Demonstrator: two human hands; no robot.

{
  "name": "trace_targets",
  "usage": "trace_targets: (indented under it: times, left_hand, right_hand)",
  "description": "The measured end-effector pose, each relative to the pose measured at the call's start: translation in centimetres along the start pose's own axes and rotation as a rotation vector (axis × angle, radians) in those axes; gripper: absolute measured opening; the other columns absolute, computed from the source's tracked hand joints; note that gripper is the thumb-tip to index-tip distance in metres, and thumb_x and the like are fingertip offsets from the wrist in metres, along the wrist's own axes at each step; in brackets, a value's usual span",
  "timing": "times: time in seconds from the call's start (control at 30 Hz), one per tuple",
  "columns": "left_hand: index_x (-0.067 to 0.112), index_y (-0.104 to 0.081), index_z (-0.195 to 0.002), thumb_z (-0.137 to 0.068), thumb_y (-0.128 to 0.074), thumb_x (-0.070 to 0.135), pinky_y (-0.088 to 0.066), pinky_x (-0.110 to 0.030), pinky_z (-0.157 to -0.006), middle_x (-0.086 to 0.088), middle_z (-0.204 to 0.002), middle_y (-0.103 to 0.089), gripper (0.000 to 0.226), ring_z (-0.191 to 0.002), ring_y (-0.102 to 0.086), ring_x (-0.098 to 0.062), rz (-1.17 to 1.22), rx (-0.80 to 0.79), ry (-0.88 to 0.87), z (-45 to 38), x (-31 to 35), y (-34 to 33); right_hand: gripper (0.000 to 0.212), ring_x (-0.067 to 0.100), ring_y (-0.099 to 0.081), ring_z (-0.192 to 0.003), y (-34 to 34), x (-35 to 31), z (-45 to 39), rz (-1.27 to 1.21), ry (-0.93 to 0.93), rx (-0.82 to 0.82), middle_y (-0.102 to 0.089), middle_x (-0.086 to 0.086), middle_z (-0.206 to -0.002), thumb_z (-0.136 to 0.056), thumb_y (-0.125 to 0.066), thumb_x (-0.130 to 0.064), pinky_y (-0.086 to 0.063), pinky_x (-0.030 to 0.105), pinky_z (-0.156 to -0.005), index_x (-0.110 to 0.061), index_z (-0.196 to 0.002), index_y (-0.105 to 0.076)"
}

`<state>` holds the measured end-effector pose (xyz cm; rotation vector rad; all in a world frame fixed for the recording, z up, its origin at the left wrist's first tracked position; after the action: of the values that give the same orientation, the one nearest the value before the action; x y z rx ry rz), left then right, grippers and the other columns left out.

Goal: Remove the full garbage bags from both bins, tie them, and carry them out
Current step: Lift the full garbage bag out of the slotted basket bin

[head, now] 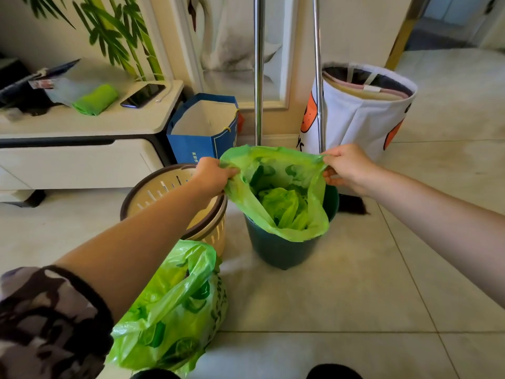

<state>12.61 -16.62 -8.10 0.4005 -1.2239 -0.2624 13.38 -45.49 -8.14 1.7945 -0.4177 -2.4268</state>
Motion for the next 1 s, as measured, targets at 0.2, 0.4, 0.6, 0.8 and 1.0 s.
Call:
trace_targets:
  times: [0.2, 0.4, 0.6, 0.8, 1.0]
  left_hand:
    - [0.007, -0.067, -0.086, -0.087, -0.068, 0.018, -0.059, -0.039, -0.073, -0.017, -0.090, -0.070, 0.011, -0.078, -0.069, -0.027, 0.178, 0.038, -0.168, 1.6, 6.5, 2.5]
    - [0.014, -0.067, -0.075, -0.085, -0.070, 0.020, -0.058, -0.035, -0.070, -0.009, -0.077, -0.069, 0.012, -0.067, -0.067, -0.019, 0.251, 0.123, -0.309, 4.3, 12.3, 5.6]
    - [0.012, -0.066, -0.076, -0.086, -0.068, 0.023, -0.059, -0.045, -0.079, -0.011, -0.079, -0.069, 0.015, -0.075, -0.068, -0.026, 0.262, 0.200, -0.444, 9.8, 17.6, 8.5]
    - [0.016, -0.065, -0.074, -0.089, -0.065, 0.021, -0.059, -0.043, -0.080, -0.006, -0.076, -0.067, 0.015, -0.077, -0.067, -0.023, 0.307, 0.228, -0.575, 15.6, 21.6, 10.8]
    - [0.018, -0.064, -0.073, -0.089, -0.065, 0.022, -0.058, -0.029, -0.070, -0.002, -0.073, -0.066, 0.016, -0.067, -0.065, -0.014, 0.303, 0.256, -0.607, 19.4, 22.6, 11.9]
  right_hand:
    - [0.023, 0.015, -0.046, -0.055, 3.5, -4.9, 1.4, -0.191, 0.070, 0.106, -0.049, 0.010, -0.070, -0.095, -0.044, -0.003, -0.050, 0.019, -0.041, -0.008, -0.077, -0.057]
    - [0.024, 0.013, -0.049, -0.056, 4.9, -11.0, 4.5, -0.219, 0.236, 0.095, -0.052, 0.005, -0.071, -0.096, -0.043, -0.005, -0.050, 0.019, -0.046, -0.012, -0.080, -0.061]
    - [0.026, 0.011, -0.055, -0.052, 6.2, -16.7, 9.3, -0.317, 0.355, 0.111, -0.060, 0.000, -0.059, -0.095, -0.045, -0.005, -0.053, 0.020, -0.048, -0.014, -0.079, -0.063]
    - [0.024, -0.008, -0.051, -0.036, 7.9, -22.3, 16.5, -0.264, 0.563, 0.164, -0.059, -0.012, -0.046, -0.097, -0.040, 0.001, -0.039, 0.005, -0.042, 0.004, -0.110, -0.060]
    - [0.022, -0.006, -0.054, -0.040, 9.6, -22.8, 19.9, -0.264, 0.579, 0.209, -0.061, -0.013, -0.045, -0.093, -0.045, 0.002, -0.042, 0.008, -0.044, 0.000, -0.095, -0.066]
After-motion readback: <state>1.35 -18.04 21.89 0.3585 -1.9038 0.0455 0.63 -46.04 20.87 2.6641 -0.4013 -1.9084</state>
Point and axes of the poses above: each hand's wrist, its own z-axis away from the middle knuckle, its own y-axis out of the back of the hand, x = y × z, the point moved 9 cm from there along -z, towards the middle knuckle
